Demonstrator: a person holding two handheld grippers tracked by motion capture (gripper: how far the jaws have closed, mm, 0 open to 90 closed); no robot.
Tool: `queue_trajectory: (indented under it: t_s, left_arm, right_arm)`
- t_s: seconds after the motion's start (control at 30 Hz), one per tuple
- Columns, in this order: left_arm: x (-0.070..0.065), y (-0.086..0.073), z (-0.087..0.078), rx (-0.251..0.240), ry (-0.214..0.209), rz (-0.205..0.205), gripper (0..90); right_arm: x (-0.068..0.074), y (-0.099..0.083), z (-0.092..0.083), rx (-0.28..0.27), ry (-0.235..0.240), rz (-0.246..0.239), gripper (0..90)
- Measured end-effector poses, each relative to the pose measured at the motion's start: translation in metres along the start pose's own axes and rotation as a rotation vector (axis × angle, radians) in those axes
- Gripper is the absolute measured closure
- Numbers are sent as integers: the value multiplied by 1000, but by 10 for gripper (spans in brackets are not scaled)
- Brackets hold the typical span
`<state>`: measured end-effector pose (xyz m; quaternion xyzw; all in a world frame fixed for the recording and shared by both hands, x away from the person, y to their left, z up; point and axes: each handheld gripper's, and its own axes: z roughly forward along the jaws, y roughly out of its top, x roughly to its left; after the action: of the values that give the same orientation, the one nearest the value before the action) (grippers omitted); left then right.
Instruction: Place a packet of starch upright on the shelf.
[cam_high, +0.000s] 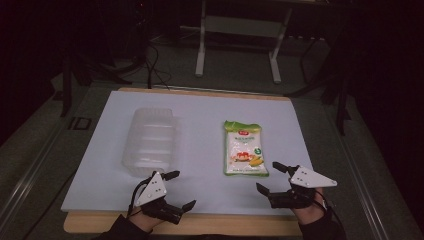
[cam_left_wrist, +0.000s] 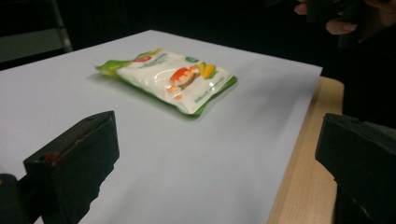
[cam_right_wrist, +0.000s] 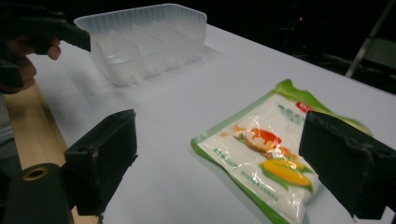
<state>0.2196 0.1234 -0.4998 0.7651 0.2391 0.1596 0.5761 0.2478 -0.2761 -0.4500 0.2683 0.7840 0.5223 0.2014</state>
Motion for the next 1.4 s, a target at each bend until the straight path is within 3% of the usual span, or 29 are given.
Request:
queue_trajectory:
  t_s: [0.17, 0.3, 0.53, 0.9, 0.93, 1.03, 1.4]
  left_arm:
    - [-2, 2, -2, -9, -8, 11, 0]
    - [-2, 3, -3, -11, -12, 2, 0]
    - [-7, 5, -4, -21, 0, 42, 0]
    - [-8, 5, -4, -19, 6, 45, 0]
    - [-8, 3, -3, -5, 24, 60, 0]
    - [-6, 3, -3, -8, 24, 40, 0]
    - [-6, 3, -4, -20, 30, 40, 0]
  right_arm:
    - [4, 12, -1, -32, 31, 31, 103]
    - [2, 20, -2, -65, 2, 19, 103]
    - [-6, 37, 0, -72, -29, -35, 102]
    - [-28, 58, 16, -95, -70, -26, 104]
    - [-31, 60, 18, -98, -79, -22, 104]
    - [-46, 62, 28, -81, -106, -1, 112]
    - [-86, 58, 55, -21, -176, 112, 140]
